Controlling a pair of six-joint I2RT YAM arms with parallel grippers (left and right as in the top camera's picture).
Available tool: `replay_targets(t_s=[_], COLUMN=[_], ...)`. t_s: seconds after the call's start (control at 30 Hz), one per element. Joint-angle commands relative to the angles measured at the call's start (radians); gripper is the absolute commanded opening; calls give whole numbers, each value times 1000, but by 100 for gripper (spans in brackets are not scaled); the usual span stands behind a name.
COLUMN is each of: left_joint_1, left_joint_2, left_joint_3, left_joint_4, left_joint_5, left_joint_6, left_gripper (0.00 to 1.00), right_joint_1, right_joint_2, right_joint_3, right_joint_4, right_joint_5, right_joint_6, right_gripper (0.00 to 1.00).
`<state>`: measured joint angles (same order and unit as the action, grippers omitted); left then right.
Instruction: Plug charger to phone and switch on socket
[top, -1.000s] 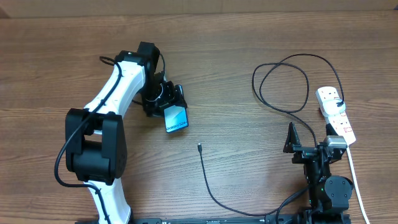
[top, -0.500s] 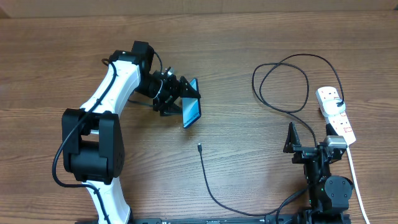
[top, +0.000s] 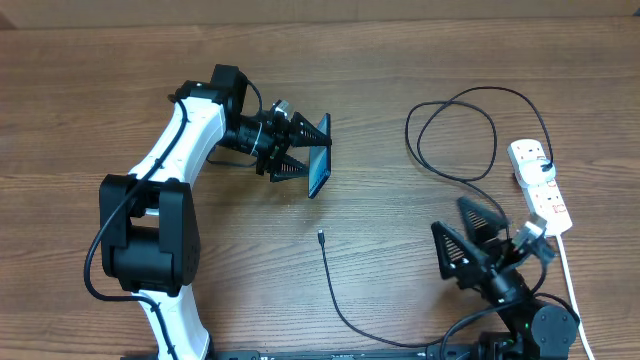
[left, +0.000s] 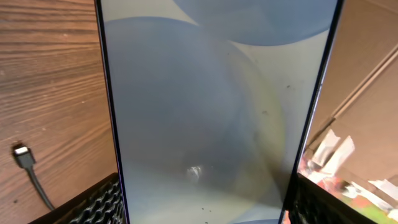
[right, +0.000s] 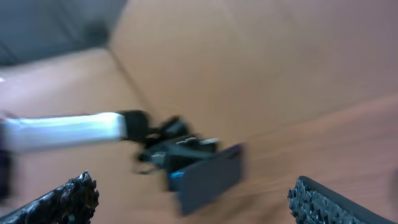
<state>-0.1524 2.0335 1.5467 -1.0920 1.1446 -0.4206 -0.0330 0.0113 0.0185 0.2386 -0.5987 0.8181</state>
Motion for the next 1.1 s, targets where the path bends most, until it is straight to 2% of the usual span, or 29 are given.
replay_targets(t_s=[0.0, 0.07, 0.13, 0.23, 0.33, 0.47, 0.63, 0.73, 0.87, 1.07], left_joint_1=[3, 3, 3, 3, 3, 3, 3, 3, 3, 3], left_joint_2=[1, 1, 1, 1, 1, 1, 1, 1, 1, 1], left_joint_3=[27, 27, 27, 27, 27, 27, 27, 27, 27, 27], left_joint_4=[1, 2, 2, 1, 2, 8, 29, 31, 31, 31], left_joint_5=[81, 87, 88, 89, 110, 158, 219, 243, 271, 358], left_joint_6=[-13, -13, -13, -13, -13, -13, -14, -13, -13, -14], left_gripper=[75, 75, 75, 75, 75, 75, 75, 75, 75, 74], right_joint_1=[-2, -2, -2, -2, -2, -2, -2, -1, -1, -1], right_joint_2=[-5, -5, -5, 3, 50, 201, 472, 589, 672, 762], right_joint_3=[-10, -7, 15, 114, 275, 580, 924, 1022, 1036, 1036], right_joint_4=[106, 245, 309, 273, 100, -344, -861, -965, -937, -953], right_joint_5=[-82, -83, -69, -42, -43, -25, 50, -46, -270, -277], right_joint_6=[346, 345, 345, 292, 122, -191, -379, -373, -374, -374], right_gripper=[100, 100, 100, 100, 100, 100, 100, 100, 100, 100])
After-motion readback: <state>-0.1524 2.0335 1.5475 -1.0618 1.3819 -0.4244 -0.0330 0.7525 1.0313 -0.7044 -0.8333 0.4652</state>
